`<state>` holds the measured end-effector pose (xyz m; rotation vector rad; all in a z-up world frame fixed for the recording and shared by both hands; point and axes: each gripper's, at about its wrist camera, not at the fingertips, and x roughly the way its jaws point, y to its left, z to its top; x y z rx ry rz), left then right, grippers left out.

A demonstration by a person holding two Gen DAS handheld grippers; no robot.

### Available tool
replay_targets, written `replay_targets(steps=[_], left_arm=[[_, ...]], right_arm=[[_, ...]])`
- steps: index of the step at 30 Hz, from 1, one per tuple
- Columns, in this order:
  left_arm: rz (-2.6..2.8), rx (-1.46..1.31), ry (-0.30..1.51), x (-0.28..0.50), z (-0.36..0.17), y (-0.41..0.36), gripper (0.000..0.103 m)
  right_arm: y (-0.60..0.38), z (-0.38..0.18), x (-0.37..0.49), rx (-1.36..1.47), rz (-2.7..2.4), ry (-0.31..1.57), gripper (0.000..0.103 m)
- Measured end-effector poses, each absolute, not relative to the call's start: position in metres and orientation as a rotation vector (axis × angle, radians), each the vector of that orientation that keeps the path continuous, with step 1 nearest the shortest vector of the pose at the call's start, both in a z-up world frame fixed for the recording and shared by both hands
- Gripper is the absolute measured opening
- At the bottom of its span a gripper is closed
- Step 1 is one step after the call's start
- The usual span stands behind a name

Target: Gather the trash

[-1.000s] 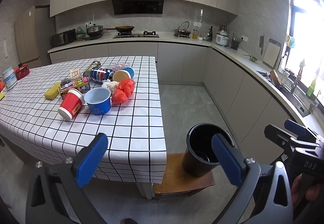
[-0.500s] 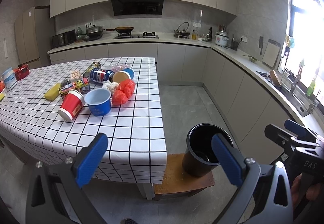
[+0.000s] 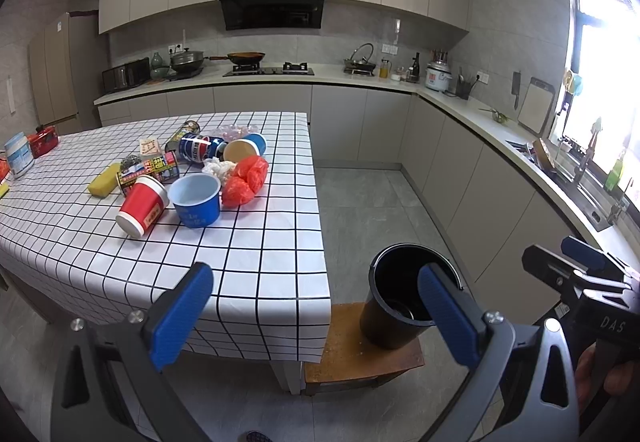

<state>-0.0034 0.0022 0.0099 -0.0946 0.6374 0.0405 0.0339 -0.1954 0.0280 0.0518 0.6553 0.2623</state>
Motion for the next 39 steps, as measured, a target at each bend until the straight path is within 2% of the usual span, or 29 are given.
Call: replay_targets(steps=[30, 39], left_arm=[[0.045, -0.105, 0.636, -0.006, 0.009, 0.005, 0.103], [0.11, -0.126, 0.639, -0.007, 0.006, 0.029, 0.103]], right_arm=[[-0.194, 0.025, 0.034, 0.053, 0.268, 0.658, 0.103], [-0.194, 0.02, 0.041, 0.063, 0.284, 0.674, 0.103]])
